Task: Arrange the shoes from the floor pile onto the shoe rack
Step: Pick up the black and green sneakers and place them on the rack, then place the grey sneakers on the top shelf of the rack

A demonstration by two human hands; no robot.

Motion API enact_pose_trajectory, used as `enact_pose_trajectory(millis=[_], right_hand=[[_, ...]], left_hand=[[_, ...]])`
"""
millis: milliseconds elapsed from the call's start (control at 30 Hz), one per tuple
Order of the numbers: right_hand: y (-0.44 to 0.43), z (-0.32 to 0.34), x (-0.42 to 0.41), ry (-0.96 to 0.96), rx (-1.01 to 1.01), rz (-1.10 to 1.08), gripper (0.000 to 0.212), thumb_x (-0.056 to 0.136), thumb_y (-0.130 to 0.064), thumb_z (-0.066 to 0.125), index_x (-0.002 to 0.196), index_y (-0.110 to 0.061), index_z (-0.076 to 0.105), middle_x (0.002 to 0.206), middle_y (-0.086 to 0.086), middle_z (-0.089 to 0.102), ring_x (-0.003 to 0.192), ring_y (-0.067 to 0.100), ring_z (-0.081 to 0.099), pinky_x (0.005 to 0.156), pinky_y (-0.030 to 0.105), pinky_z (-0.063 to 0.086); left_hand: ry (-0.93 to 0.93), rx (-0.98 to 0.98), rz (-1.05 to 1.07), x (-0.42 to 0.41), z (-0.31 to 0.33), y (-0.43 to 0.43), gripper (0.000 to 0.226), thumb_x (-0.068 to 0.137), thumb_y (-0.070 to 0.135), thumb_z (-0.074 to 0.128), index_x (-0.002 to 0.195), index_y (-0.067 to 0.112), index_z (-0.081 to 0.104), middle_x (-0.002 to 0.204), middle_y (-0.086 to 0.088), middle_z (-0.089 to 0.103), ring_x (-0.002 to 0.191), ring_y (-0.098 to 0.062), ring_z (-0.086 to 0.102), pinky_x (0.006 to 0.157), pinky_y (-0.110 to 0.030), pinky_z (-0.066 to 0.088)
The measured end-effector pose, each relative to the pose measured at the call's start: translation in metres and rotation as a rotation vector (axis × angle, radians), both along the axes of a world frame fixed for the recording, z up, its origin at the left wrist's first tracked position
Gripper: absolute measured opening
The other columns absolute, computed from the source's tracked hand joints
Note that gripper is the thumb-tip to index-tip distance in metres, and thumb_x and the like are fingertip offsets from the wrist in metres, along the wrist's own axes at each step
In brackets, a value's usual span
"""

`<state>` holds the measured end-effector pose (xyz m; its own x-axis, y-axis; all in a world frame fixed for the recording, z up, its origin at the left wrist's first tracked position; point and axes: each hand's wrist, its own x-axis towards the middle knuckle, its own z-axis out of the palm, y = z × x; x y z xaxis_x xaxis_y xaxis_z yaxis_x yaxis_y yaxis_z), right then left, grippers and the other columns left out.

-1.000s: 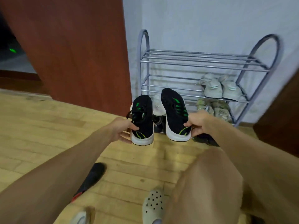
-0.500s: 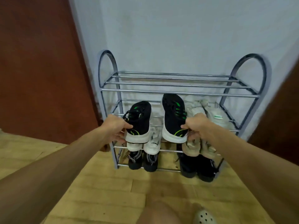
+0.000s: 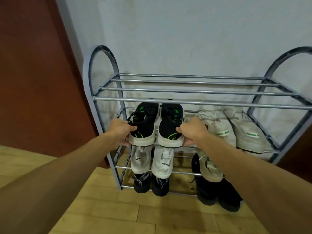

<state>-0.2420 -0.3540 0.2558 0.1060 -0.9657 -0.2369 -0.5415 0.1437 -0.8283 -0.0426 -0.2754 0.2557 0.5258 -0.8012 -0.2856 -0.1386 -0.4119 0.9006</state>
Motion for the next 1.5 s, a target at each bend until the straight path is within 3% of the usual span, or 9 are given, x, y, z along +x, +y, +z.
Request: enact_pose_trajectory(millis=[200,300,400,533,733,900,1067,1200,1500], right_hand=[[0.02,0.0,-0.004,0.102,-0.022,0.11,0.026,0.095,-0.024,0.054,0.112,-0.005,0.06,0.102,0.01,0.058,0.104,0.033,0.064,0.084,0.046,0.058],[0.038,0.008,-0.008,0.212,-0.07,0.147,0.015,0.091,-0.016,0.053,0.092,-0.002,0.06,0.091,0.012,0.059,0.095,0.032,0.065,0.081,0.043,0.058],[0.069,0.018,-0.005,0.348,-0.142,0.221,0.024,0.084,-0.007,0.049,0.061,-0.007,0.046,0.065,0.008,0.05,0.064,0.024,0.054,0.057,0.03,0.047],[0.125,0.028,0.01,0.468,-0.174,0.384,0.031,0.086,-0.01,0.051,0.057,-0.009,0.039,0.062,0.008,0.043,0.064,0.026,0.047,0.053,0.027,0.034],[0.223,0.007,0.046,0.478,-0.159,0.576,0.028,0.094,-0.019,0.052,0.102,0.001,0.069,0.104,0.017,0.069,0.099,0.031,0.065,0.081,0.035,0.052],[0.316,-0.034,0.073,0.566,-0.04,0.745,0.036,0.095,-0.019,0.048,0.061,-0.011,0.047,0.072,0.008,0.05,0.061,0.018,0.047,0.052,0.029,0.037],[0.401,-0.074,0.105,0.625,0.051,0.942,0.023,0.093,-0.023,0.054,0.08,-0.005,0.06,0.087,0.008,0.059,0.094,0.029,0.059,0.067,0.029,0.045],[0.454,-0.107,0.122,0.62,0.063,1.036,0.037,0.09,-0.025,0.057,0.121,-0.005,0.062,0.125,0.012,0.062,0.114,0.03,0.058,0.095,0.035,0.05],[0.496,-0.165,0.107,0.696,0.164,1.22,0.06,0.093,-0.032,0.052,0.146,-0.013,0.032,0.135,0.013,0.052,0.12,0.03,0.052,0.095,0.037,0.046]], left_hand=[[0.01,-0.055,-0.012,-0.004,-0.005,0.016,0.04,0.093,0.02,0.06,0.13,0.007,0.056,0.119,-0.009,0.062,0.097,-0.02,0.056,0.082,-0.035,0.049],[-0.036,-0.048,-0.056,-0.005,0.007,0.035,0.054,0.09,0.026,0.064,0.138,0.008,0.048,0.133,-0.009,0.056,0.111,-0.021,0.055,0.087,-0.036,0.051],[-0.096,-0.019,-0.13,-0.009,0.019,0.068,0.047,0.089,0.029,0.064,0.129,0.006,0.055,0.13,-0.008,0.057,0.113,-0.023,0.056,0.089,-0.037,0.052],[-0.162,-0.012,-0.248,-0.02,0.031,0.128,0.032,0.094,0.031,0.057,0.119,0.012,0.06,0.112,0.0,0.053,0.1,-0.018,0.052,0.083,-0.033,0.047],[-0.062,0.056,-0.166,-0.012,-0.008,0.253,0.038,0.094,0.042,0.053,0.119,0.014,0.059,0.115,-0.003,0.059,0.105,-0.022,0.058,0.088,-0.036,0.051],[-0.009,0.232,-0.093,0.002,-0.069,0.38,0.034,0.092,0.043,0.055,0.112,0.017,0.059,0.115,-0.004,0.06,0.104,-0.021,0.058,0.086,-0.034,0.05],[-0.009,0.387,-0.004,0.017,-0.129,0.484,0.049,0.091,0.04,0.057,0.13,0.011,0.056,0.132,-0.01,0.057,0.116,-0.026,0.056,0.086,-0.03,0.045],[-0.006,0.483,0.043,0.017,-0.17,0.546,0.045,0.091,0.032,0.06,0.128,0.006,0.058,0.134,-0.01,0.056,0.123,-0.026,0.053,0.097,-0.029,0.042],[-0.132,0.762,0.075,0.024,-0.246,0.651,0.057,0.081,0.03,0.071,0.132,0.014,0.051,0.131,-0.012,0.053,0.115,-0.03,0.055,0.084,-0.031,0.047]])
